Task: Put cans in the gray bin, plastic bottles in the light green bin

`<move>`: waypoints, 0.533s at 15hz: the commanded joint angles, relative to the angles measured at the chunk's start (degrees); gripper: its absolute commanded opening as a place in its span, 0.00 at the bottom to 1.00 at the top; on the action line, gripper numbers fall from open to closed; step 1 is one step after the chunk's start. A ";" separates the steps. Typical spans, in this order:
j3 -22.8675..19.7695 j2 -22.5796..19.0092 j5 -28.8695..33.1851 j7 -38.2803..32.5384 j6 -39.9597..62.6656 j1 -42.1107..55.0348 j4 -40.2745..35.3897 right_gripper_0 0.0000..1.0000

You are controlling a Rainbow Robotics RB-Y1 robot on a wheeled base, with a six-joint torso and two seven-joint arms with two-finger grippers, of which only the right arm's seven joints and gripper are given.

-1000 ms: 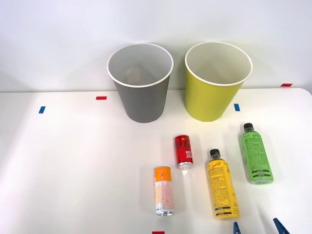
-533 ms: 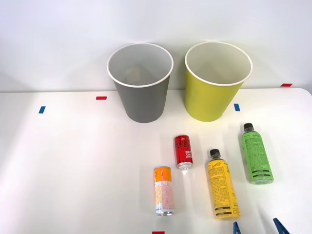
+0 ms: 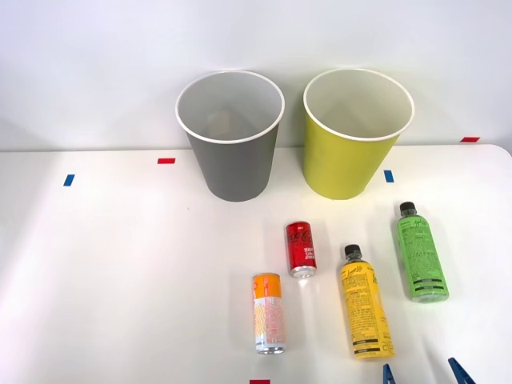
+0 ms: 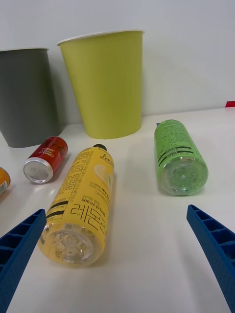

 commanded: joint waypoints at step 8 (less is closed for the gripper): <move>0.00 0.00 0.00 0.00 0.00 0.00 0.00 1.00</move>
